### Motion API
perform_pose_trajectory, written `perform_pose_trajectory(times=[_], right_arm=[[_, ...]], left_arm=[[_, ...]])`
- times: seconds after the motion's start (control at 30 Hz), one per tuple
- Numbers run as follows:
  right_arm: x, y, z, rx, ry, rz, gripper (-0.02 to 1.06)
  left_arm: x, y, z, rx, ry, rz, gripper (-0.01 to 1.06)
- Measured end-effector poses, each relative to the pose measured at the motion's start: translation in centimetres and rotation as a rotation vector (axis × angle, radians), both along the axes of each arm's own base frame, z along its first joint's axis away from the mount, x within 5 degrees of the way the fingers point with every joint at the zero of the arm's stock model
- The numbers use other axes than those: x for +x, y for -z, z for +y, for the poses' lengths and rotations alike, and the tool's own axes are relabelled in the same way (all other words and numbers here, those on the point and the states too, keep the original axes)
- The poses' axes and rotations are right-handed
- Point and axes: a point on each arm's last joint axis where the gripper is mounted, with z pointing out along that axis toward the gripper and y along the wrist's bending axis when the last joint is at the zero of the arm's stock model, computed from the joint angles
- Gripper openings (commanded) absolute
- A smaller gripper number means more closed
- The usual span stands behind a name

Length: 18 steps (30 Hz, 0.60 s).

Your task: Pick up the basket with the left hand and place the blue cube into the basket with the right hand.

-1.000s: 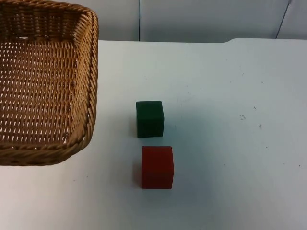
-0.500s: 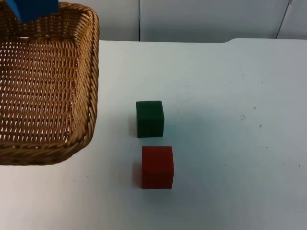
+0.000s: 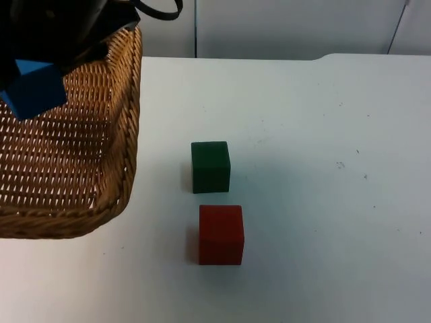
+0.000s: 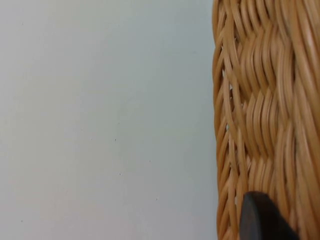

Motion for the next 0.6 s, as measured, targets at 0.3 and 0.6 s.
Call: perform_pose_trajectory(times=[0.3,0.6], right_arm=[[0.04,-0.05,0.05,0.006,-0.001,-0.007,0.47],[0.13,0.57,0.20,0.002,-0.001,-0.001,0.76]], left_arm=[[0.00,0.00,0.00,0.000,0.000,0.000,0.00],[-0.06,0.05,-0.04,-0.002,0.004,0.004,0.00]])
